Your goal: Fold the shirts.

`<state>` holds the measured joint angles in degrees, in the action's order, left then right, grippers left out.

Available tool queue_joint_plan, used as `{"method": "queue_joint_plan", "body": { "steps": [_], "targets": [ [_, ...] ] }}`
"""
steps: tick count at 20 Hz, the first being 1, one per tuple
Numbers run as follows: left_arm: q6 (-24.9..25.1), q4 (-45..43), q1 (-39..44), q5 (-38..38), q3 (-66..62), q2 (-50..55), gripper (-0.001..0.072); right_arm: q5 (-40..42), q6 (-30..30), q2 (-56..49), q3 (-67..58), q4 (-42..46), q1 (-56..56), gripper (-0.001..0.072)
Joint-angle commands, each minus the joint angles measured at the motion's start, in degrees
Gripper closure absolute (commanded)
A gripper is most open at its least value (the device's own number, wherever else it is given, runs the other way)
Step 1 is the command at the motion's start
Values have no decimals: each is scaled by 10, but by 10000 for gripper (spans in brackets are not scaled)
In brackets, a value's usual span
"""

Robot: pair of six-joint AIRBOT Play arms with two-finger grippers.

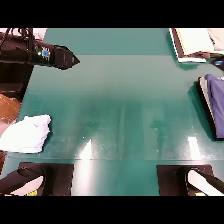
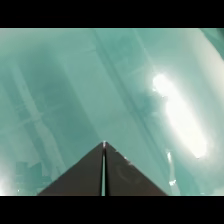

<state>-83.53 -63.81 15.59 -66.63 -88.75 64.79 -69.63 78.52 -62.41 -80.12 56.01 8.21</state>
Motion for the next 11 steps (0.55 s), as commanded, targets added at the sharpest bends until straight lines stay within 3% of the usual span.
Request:
{"method": "queue_joint_plan", "body": {
  "steps": [1, 11],
  "targets": [
    [0, -1, 0, 2, 0, 0, 685, 22, -1, 0, -2, -4, -110, 697],
    [0, -1, 0, 2, 0, 0, 684, 5, -1, 0, -2, -5, -131, 694]
  ]
}}
